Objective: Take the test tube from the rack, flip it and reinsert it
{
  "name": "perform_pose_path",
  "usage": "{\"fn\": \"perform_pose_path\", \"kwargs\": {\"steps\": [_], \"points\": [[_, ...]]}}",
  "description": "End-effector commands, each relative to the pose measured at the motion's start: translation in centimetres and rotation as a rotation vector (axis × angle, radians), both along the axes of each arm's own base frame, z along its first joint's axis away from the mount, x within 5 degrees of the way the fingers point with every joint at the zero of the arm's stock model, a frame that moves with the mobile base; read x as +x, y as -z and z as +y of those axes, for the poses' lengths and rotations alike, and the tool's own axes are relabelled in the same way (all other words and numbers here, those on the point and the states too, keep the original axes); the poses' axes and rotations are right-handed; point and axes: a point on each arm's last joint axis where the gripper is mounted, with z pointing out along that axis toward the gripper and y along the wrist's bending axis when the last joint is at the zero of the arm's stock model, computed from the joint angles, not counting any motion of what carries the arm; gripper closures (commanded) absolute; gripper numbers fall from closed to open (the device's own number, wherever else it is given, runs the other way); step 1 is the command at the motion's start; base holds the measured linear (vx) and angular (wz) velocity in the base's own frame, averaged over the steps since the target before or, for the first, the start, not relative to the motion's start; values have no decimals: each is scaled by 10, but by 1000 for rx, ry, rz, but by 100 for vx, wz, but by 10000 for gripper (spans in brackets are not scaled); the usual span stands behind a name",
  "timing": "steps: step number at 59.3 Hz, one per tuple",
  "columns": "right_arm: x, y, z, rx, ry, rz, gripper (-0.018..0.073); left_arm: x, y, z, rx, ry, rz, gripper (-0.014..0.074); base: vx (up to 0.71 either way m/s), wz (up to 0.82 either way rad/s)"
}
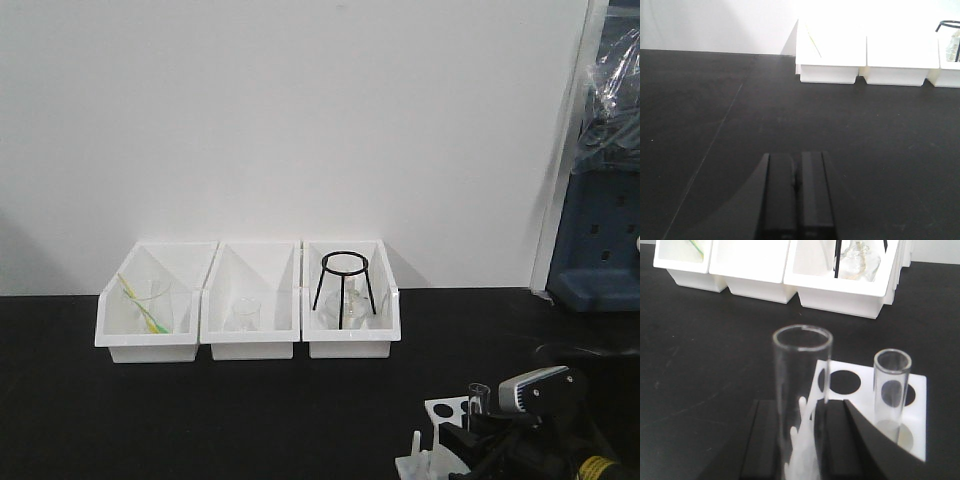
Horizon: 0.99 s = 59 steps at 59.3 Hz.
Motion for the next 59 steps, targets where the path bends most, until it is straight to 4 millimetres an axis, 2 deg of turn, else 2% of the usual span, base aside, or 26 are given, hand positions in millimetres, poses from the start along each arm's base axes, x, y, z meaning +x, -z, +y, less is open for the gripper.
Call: {"fn": "perform_pose_path", "kwargs": {"steps": [1,12,30,37,59], "points": [[5,-24,3,64,-29,-135,557,0,-7,-1,-1,12,-88,603,0,0],[5,-24,4,68,-38,-143,473,0,-7,-1,-1,12,-88,603,0,0],[5,-24,4,68,-38,-143,258,0,-7,-1,-1,12,-88,603,0,0],[5,-24,4,69,-38,-144,232,0,-7,-1,-1,12,-88,603,0,0],[4,-33,7,125,-75,-211,232,0,-7,-1,-1,12,-88,603,0,0]]}}
